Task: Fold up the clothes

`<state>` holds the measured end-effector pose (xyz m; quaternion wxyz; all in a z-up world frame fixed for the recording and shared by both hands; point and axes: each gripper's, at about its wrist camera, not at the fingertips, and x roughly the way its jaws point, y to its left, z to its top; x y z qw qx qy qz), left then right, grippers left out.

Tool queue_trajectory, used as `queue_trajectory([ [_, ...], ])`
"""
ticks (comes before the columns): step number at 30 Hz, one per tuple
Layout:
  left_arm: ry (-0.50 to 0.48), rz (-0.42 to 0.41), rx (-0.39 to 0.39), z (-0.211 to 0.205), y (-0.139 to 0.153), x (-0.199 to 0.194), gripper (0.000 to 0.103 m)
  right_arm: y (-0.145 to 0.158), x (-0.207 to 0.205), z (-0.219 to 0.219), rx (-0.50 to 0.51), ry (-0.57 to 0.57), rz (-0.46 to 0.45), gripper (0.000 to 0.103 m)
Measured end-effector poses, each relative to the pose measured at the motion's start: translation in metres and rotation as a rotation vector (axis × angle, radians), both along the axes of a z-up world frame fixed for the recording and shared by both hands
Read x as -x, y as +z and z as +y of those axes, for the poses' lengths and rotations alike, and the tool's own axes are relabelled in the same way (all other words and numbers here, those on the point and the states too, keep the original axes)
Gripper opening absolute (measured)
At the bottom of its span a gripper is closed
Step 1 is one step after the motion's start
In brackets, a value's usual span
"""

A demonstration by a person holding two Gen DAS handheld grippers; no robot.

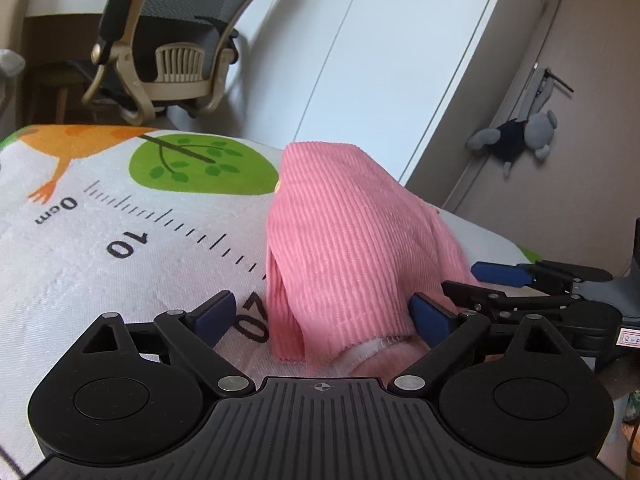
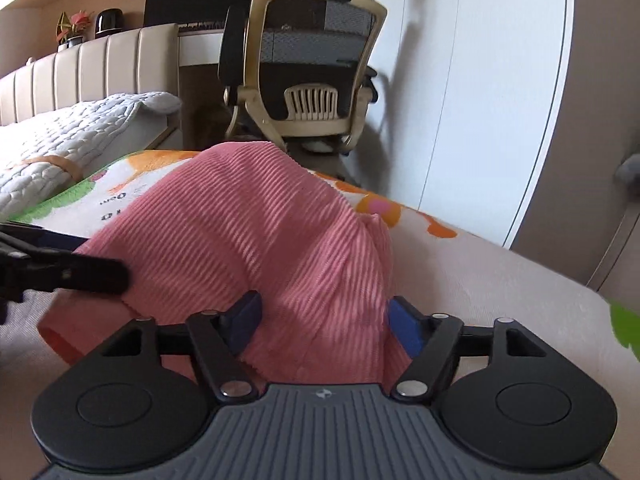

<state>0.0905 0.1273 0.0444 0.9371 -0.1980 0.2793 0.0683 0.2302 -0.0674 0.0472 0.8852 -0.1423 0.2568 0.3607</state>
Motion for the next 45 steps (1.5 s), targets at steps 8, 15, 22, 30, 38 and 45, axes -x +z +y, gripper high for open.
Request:
queue_trajectory([
  [8,-0.003,0.098,-0.151,-0.018,0.004,0.025,0.098,-0.002,-0.004,-0.006,-0.03,-0.001,0.031,0.076],
  [15,0.082,0.118,-0.249,-0.011,0.037,0.036,0.098,-0.002,-0.003,-0.007,-0.04,0.001,0.034,0.077],
  [22,-0.156,-0.093,-0.061,-0.022,0.073,0.024,0.098,0.0,-0.009,-0.017,-0.057,0.015,0.082,0.078],
  [30,-0.226,-0.044,0.063,-0.013,0.018,-0.015,0.098,0.046,-0.033,-0.026,-0.145,0.023,0.038,0.077],
  [38,-0.254,-0.067,-0.041,-0.022,0.012,-0.009,0.098,0.056,-0.058,0.073,-0.164,0.228,0.136,0.043],
  [45,-0.253,-0.089,-0.029,-0.017,0.008,-0.003,0.099,0.032,-0.063,0.08,-0.083,0.17,0.132,0.049],
])
